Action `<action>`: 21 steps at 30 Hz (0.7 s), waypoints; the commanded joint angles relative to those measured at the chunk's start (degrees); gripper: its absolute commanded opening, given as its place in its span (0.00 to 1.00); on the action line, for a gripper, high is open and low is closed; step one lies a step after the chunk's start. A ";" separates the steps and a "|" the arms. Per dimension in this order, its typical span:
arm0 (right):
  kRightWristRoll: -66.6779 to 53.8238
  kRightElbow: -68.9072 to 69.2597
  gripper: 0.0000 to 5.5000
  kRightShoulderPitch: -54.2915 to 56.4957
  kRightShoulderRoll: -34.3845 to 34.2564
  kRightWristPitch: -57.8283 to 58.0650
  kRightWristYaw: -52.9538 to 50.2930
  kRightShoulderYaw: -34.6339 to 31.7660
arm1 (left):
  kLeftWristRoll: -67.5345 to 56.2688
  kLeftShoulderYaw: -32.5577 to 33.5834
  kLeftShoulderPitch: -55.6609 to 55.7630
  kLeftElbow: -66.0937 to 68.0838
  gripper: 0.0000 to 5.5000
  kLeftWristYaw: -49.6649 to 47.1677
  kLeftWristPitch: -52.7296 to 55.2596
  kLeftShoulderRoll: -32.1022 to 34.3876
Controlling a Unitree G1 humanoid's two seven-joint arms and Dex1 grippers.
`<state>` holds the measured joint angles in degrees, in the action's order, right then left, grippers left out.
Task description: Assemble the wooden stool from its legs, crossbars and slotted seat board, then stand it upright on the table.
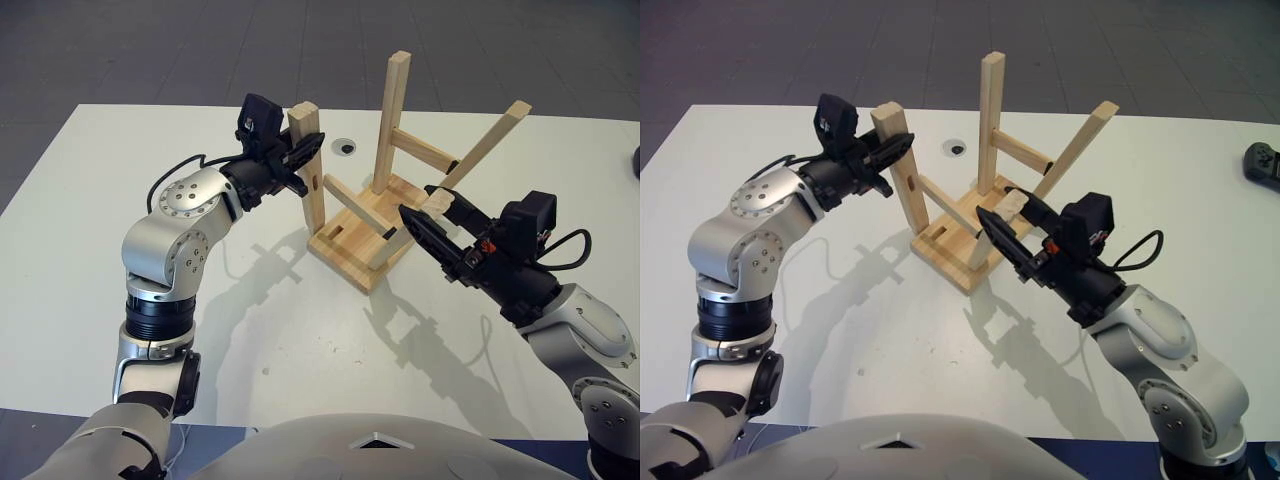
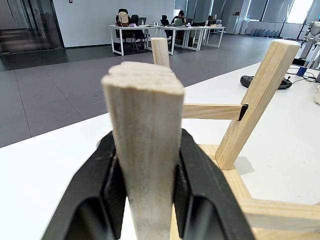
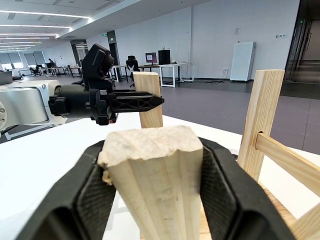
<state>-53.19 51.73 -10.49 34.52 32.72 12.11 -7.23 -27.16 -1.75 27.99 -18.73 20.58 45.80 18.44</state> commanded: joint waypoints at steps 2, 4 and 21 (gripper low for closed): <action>-0.35 -1.04 0.42 -2.11 0.16 2.75 0.42 2.29 | 0.00 1.51 1.86 -0.65 0.19 -1.34 -0.55 -1.38; -0.34 -0.98 0.42 -2.19 0.10 2.71 0.34 2.28 | 0.07 1.64 2.01 -0.67 0.19 -1.31 -0.60 -1.50; 0.20 -0.97 0.42 -2.39 -0.09 2.34 0.16 2.97 | 0.67 0.26 0.81 -1.99 0.19 0.23 -0.34 -1.45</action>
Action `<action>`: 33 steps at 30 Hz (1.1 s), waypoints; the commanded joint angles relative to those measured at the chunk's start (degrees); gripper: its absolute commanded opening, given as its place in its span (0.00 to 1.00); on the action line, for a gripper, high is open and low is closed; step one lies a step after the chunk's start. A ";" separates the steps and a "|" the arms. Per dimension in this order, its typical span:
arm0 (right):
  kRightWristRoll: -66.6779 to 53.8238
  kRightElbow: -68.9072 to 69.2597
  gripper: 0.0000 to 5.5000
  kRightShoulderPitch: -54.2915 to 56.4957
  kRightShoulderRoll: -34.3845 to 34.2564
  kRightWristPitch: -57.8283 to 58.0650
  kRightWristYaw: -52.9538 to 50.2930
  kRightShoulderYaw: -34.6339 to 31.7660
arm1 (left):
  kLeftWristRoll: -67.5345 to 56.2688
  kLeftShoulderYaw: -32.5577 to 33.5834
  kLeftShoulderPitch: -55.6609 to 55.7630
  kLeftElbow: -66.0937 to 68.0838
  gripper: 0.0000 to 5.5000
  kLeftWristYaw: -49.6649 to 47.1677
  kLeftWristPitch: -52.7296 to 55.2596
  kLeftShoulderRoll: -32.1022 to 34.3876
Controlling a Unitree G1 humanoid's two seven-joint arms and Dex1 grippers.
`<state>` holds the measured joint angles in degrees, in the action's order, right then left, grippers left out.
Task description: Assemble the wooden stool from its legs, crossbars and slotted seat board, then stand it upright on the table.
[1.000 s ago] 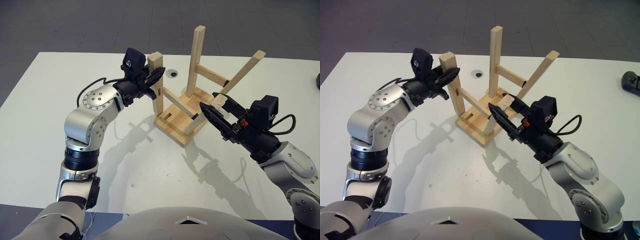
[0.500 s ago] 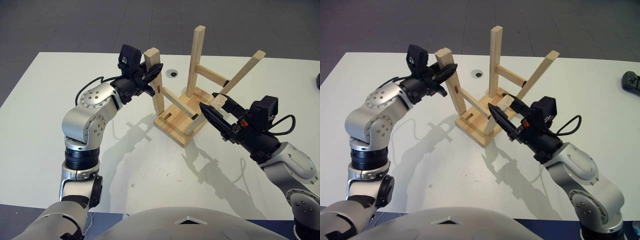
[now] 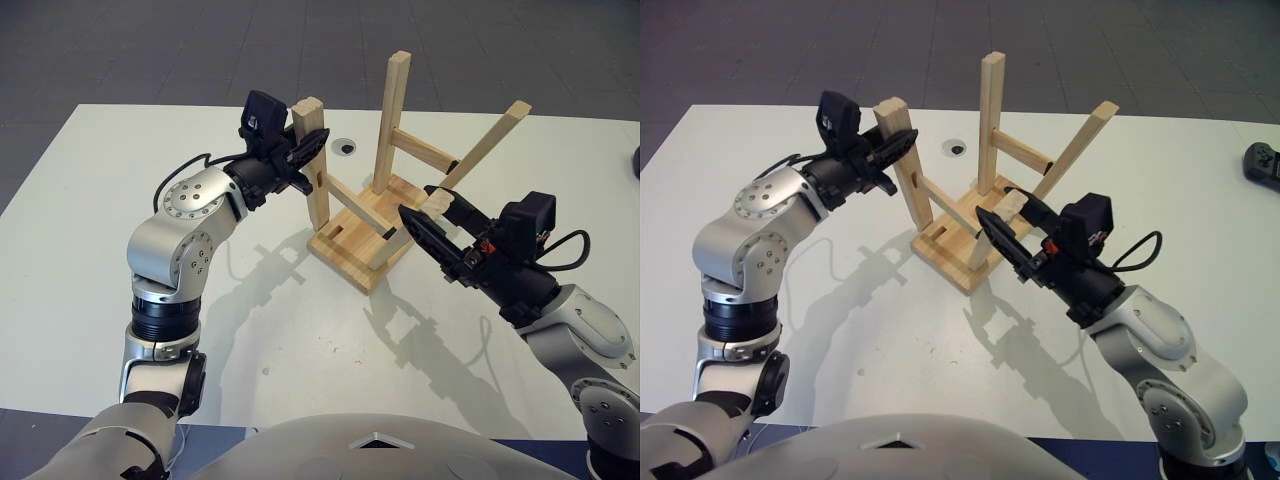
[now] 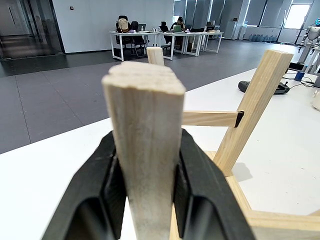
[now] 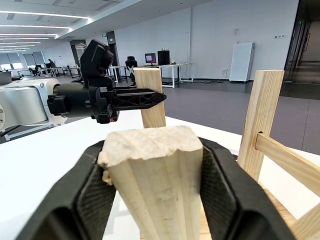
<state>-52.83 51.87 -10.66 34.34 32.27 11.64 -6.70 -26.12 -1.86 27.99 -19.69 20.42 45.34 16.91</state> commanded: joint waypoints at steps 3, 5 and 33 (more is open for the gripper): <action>-0.02 -1.06 0.42 -2.46 0.08 2.53 0.57 2.48 | -0.62 1.60 2.18 -0.59 0.19 0.20 0.02 0.18; 0.10 -1.08 0.42 -2.52 0.08 2.33 0.56 2.53 | -1.41 2.30 2.57 -0.83 0.19 0.09 0.75 -0.07; 1.31 -1.45 0.41 -2.99 0.00 1.72 0.96 3.05 | -4.51 5.44 2.98 0.33 0.19 0.04 4.20 -0.48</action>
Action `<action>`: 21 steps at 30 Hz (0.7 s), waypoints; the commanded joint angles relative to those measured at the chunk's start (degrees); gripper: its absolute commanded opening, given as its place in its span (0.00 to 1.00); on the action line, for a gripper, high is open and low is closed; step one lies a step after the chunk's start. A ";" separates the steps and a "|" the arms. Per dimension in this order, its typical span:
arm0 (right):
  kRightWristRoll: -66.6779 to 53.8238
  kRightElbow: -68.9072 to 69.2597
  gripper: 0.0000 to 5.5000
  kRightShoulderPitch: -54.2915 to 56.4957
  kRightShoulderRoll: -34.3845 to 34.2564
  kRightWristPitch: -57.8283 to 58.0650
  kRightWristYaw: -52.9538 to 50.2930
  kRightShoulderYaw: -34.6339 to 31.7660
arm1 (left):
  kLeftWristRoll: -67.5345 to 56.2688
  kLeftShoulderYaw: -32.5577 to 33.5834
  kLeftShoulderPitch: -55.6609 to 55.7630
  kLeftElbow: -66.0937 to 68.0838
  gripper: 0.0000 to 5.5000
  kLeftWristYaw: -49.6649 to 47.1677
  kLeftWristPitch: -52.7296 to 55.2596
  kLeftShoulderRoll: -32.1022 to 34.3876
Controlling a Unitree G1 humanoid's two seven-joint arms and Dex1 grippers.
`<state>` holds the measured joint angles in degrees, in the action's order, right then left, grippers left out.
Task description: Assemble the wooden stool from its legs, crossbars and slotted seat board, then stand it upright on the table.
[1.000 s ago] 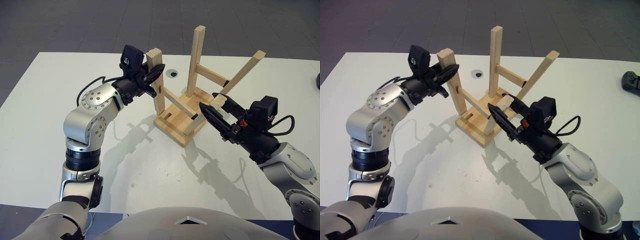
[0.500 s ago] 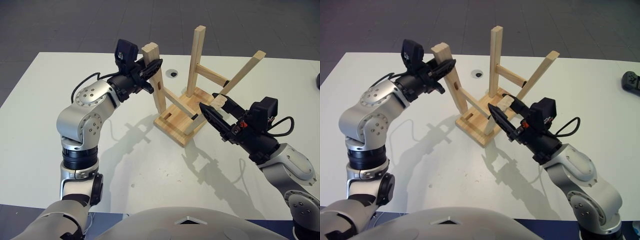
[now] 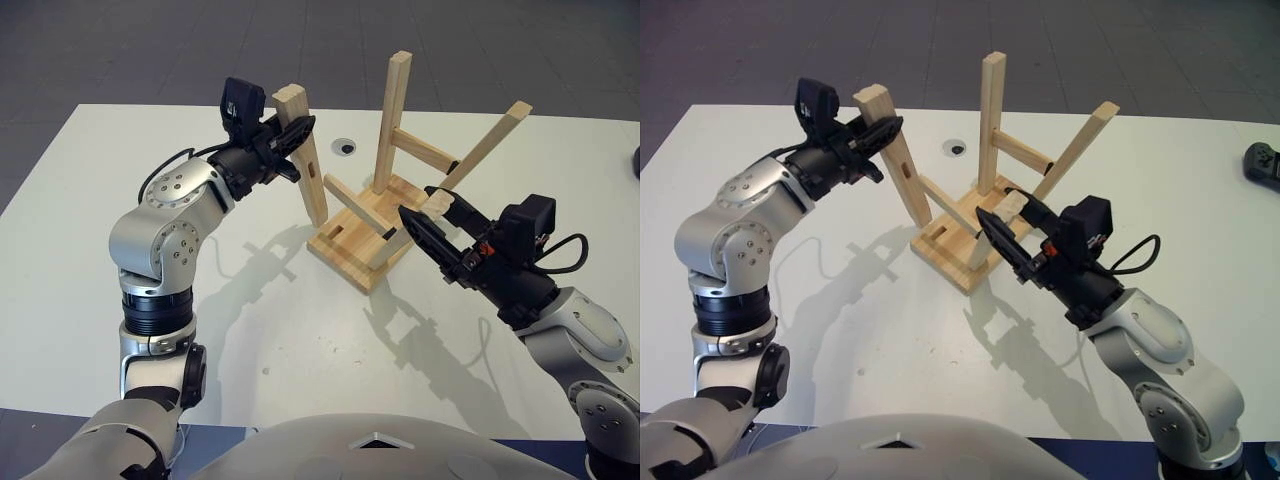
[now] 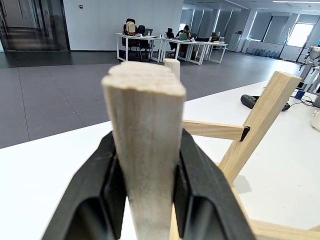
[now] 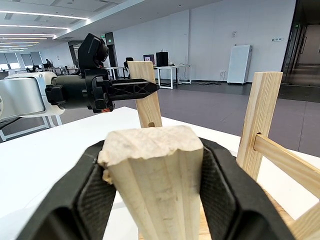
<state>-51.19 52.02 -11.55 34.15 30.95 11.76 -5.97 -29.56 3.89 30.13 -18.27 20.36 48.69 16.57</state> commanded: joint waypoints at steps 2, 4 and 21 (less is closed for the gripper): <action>-0.18 -1.55 0.41 -2.13 0.21 3.03 0.92 2.45 | -1.27 -0.34 0.38 -1.52 0.19 -0.19 1.10 -0.51; -0.07 -1.53 0.41 -2.18 0.18 3.02 0.93 2.48 | -2.04 0.16 0.24 -1.66 0.19 -0.66 1.86 -1.06; -0.09 -1.52 0.41 -2.02 0.46 3.23 1.07 2.38 | -2.52 -2.33 -2.74 -2.49 0.19 -0.74 2.12 -0.13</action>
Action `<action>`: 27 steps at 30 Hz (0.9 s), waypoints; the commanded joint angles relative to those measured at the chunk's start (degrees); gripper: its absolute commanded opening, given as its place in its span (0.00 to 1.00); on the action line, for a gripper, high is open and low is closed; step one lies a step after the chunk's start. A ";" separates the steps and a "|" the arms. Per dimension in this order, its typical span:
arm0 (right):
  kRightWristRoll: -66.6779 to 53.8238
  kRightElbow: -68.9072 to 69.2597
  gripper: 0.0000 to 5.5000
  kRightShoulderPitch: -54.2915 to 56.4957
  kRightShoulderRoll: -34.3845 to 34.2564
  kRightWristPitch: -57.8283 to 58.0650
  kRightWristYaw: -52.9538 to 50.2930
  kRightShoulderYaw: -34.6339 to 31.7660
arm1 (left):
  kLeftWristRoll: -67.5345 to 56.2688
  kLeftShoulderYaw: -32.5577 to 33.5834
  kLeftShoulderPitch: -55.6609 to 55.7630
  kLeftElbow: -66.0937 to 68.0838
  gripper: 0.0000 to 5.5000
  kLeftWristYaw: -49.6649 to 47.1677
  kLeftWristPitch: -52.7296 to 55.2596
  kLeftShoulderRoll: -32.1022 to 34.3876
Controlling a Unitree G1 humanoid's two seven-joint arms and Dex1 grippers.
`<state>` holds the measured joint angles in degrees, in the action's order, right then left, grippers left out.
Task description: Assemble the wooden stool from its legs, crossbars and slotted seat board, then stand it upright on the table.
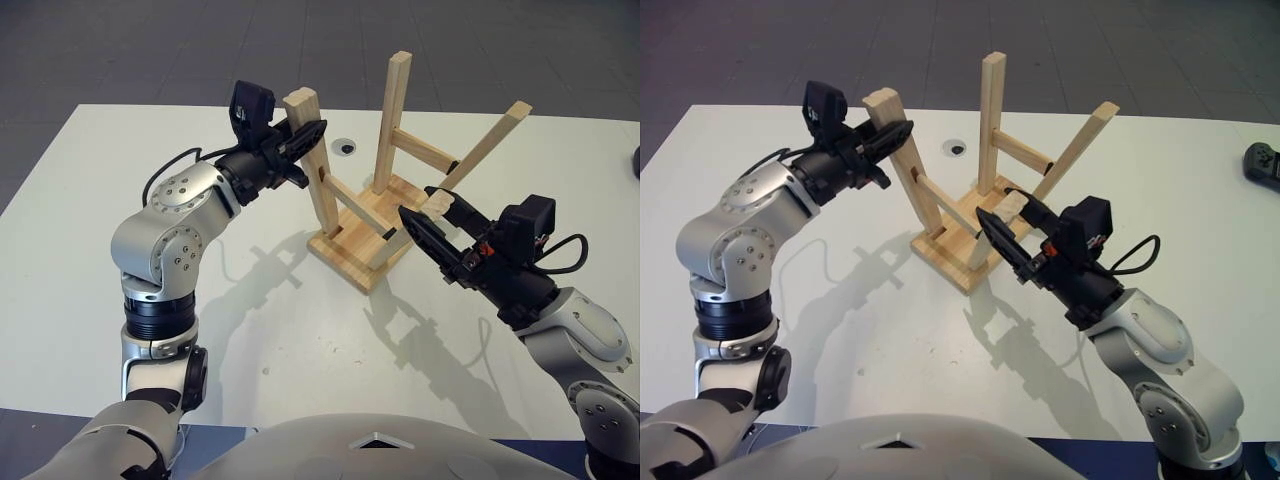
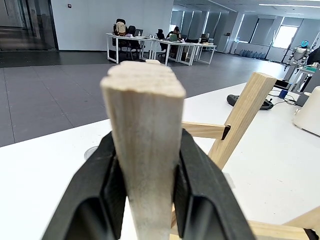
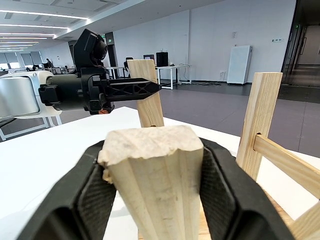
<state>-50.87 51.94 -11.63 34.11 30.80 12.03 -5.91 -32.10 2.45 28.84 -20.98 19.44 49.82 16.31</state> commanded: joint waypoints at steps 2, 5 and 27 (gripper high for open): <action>-0.38 -1.39 0.41 -2.04 0.62 3.41 0.89 2.27 | -0.25 -0.57 -1.56 0.35 0.19 -0.17 1.15 -0.13; -0.39 -1.48 0.41 -1.82 0.59 3.47 0.87 2.35 | -1.00 0.08 -1.75 0.63 0.19 -0.80 1.86 -0.81; 0.33 -1.24 0.41 -1.75 0.03 3.50 0.35 3.49 | 3.31 -6.72 -3.22 0.20 0.19 1.97 -1.21 3.61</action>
<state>-49.92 51.98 -11.48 34.04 30.79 11.87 -5.24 -28.73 -2.66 27.93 -21.71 20.80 44.86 19.40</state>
